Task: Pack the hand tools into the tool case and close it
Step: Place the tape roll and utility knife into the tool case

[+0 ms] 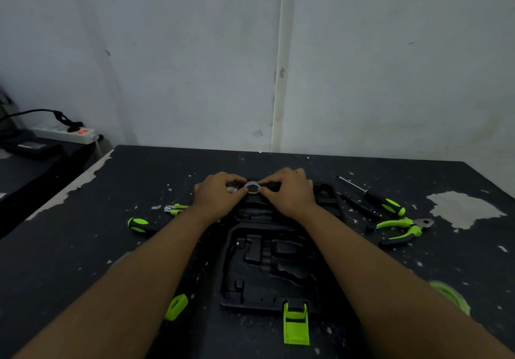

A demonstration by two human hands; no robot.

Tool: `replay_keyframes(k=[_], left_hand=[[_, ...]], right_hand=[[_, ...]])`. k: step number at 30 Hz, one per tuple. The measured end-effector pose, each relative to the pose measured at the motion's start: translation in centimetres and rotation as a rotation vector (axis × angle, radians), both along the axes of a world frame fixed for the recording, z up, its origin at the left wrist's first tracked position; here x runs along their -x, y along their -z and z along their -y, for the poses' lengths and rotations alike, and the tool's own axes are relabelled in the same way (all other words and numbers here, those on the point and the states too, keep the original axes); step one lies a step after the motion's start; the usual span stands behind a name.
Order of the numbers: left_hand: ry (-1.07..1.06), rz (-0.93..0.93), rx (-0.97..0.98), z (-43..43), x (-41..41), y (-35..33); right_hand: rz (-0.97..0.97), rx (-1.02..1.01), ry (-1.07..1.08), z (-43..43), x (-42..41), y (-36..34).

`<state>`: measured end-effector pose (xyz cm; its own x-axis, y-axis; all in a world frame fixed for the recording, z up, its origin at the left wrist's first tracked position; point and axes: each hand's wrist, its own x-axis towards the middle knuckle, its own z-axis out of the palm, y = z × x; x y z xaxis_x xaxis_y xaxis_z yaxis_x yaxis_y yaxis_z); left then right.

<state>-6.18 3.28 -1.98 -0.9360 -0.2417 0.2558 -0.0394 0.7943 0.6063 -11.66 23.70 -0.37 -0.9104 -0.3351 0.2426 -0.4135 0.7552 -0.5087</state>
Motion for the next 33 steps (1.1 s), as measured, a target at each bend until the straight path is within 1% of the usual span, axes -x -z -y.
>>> replay_keyframes(k=[4,9,12,14,17,19,22,25,28,33], left_hand=[[-0.019,0.013,-0.022,0.1,0.2,0.1],[-0.048,0.078,-0.062,-0.1,0.4,-0.3],[-0.063,0.119,-0.052,0.4,0.8,0.1],[-0.082,0.153,-0.015,0.0,0.4,-0.5],[-0.059,0.203,0.177,-0.6,-0.7,-1.3],[-0.016,0.15,0.252,-0.7,-1.6,-1.6],[0.002,0.045,0.203,-0.2,-3.1,-1.6],[-0.016,0.003,0.216,0.7,-4.9,-2.2],[-0.055,-0.014,0.252,1.8,-6.6,-2.9],[-0.092,0.011,0.283,4.1,-8.8,-2.7]], right_hand=[[0.024,0.016,0.002,0.0,0.2,0.2],[0.061,0.013,0.008,0.0,0.6,0.6],[0.09,0.011,0.019,0.1,0.6,0.6],[0.107,0.009,0.028,0.2,0.4,0.3],[0.096,-0.031,0.026,0.3,-0.2,-0.5],[0.05,-0.046,0.014,0.3,-0.7,-0.7],[-0.014,-0.007,0.004,0.5,-2.1,-0.7],[-0.043,0.021,-0.015,1.0,-3.8,-0.8],[-0.055,0.043,-0.047,1.7,-5.6,-1.1],[-0.059,0.034,-0.106,3.3,-7.7,-1.0]])
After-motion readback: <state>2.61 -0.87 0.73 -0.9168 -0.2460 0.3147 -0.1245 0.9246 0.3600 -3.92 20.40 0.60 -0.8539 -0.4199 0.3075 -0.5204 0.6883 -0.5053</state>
